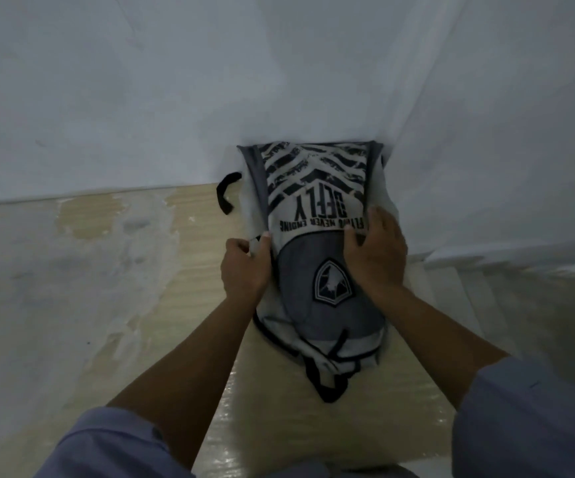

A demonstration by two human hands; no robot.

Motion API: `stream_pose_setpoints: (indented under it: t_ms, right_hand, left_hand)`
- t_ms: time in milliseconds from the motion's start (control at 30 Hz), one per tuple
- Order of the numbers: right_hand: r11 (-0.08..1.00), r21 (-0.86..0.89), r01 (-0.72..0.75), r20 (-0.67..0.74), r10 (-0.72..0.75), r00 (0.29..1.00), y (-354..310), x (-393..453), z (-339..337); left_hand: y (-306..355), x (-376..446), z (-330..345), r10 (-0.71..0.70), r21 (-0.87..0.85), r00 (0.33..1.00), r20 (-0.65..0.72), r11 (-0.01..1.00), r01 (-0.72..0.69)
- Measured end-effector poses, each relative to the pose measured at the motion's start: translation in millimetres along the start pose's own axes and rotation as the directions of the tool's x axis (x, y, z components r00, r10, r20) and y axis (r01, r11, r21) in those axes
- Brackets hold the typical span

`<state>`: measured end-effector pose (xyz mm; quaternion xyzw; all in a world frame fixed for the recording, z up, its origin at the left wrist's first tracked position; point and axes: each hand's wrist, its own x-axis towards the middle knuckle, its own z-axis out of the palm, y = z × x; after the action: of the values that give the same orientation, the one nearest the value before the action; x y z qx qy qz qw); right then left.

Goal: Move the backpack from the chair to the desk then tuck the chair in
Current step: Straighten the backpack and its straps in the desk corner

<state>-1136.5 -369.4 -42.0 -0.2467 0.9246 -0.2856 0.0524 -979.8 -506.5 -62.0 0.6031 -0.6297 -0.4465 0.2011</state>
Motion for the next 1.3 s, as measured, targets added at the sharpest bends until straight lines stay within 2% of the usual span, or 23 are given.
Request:
stream_pose_setpoints:
  t_ms: [167, 300, 400, 500, 600, 700, 800, 833, 933, 1033, 1200, 1300]
  right_hand:
    - [0.921, 0.186, -0.341, 0.153, 0.316, 0.936, 45, -43, -2]
    - [0.755, 0.337, -0.563, 0.288, 0.487, 0.825, 65, -53, -2]
    - [0.648, 0.415, -0.639, 0.352, 0.533, 0.769, 72, -52, -3]
    - [0.592, 0.499, -0.633, 0.396, 0.494, 0.774, 73, -44, -6]
    - [0.59, 0.582, -0.56, 0.376, 0.415, 0.828, 71, -37, -12]
    - [0.598, 0.629, -0.496, 0.344, 0.358, 0.868, 77, -31, -21]
    - [0.577, 0.646, -0.499, 0.361, 0.344, 0.866, 83, -28, -22]
    - [0.588, 0.637, -0.499, 0.359, 0.347, 0.866, 83, -30, -20]
    - [0.65, 0.593, -0.475, 0.336, 0.337, 0.88, 83, -39, -12]
    - [0.714, 0.53, -0.457, 0.309, 0.339, 0.889, 81, -45, -7]
    - [0.809, 0.444, -0.386, 0.27, 0.29, 0.918, 82, -60, -13]
    - [0.877, 0.387, -0.285, 0.217, 0.214, 0.952, 80, -70, -22]
  left_hand:
    - [-25, -52, 18, -0.07, 0.074, 0.994, -0.089, 0.994, 0.077]
    - [-37, -77, 30, -0.197, 0.092, 0.961, -0.195, 0.972, 0.218]
    - [-36, -84, 36, -0.232, 0.101, 0.944, -0.235, 0.96, 0.261]
    - [-28, -88, 41, -0.25, 0.025, 0.933, -0.259, 0.964, 0.266]
    - [-15, -96, 49, -0.286, -0.204, 0.924, -0.254, 0.95, 0.238]
    - [-9, -96, 54, -0.422, -0.439, 0.899, -0.121, 0.835, 0.332]
    - [-14, -94, 53, -0.488, -0.542, 0.873, -0.001, 0.733, 0.41]
    - [-17, -94, 53, -0.483, -0.532, 0.876, -0.01, 0.744, 0.405]
    - [-25, -96, 54, -0.383, -0.349, 0.915, -0.125, 0.881, 0.321]
    - [-30, -99, 51, -0.259, -0.204, 0.957, -0.128, 0.951, 0.231]
    - [-30, -108, 41, -0.087, -0.011, 0.986, -0.139, 0.996, 0.086]
    - [-25, -117, 32, 0.017, 0.073, 0.99, -0.141, 0.997, -0.007]
